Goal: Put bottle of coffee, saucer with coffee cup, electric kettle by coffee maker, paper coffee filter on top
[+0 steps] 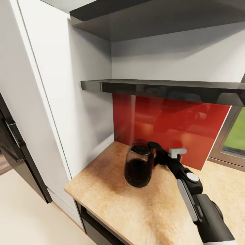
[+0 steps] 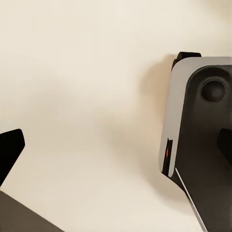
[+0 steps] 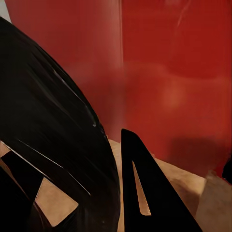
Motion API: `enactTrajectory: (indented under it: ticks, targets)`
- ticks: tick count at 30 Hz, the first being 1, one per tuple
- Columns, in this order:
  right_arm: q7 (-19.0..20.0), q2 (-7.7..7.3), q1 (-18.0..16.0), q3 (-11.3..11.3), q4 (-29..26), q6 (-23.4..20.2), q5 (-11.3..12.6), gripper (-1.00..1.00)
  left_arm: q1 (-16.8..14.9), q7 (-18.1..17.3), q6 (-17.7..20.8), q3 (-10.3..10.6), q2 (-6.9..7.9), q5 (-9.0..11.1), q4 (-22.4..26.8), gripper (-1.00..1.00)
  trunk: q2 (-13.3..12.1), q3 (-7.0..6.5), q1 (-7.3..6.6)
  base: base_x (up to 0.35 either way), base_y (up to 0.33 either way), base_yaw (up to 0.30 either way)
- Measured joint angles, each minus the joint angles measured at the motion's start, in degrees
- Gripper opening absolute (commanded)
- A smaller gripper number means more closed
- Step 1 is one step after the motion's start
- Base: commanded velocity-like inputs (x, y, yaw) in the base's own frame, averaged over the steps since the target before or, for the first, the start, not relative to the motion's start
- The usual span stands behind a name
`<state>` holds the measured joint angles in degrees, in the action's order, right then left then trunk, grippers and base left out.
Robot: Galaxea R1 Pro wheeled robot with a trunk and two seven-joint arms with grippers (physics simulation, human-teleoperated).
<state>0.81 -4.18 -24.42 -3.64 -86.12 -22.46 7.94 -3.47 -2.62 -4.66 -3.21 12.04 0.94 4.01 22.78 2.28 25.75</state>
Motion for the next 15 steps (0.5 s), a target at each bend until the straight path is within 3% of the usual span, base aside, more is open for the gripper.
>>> enactTrajectory:
  ticks: [7,15]
  targets:
    - [0.00,0.00,-5.49,-0.01,-0.26,-7.90,0.15,-1.00,0.00,0.07,-0.02,-0.31,-0.09,0.02,0.01,1.00,0.00,0.01,0.00,0.000,0.000,0.000]
    - [0.19,0.00,-7.22,-0.02,-0.61,-10.13,0.25,-1.00,0.00,0.08,-0.17,-0.67,-0.16,0.42,0.05,1.00,0.00,0.01,0.00,0.000,0.000,0.000]
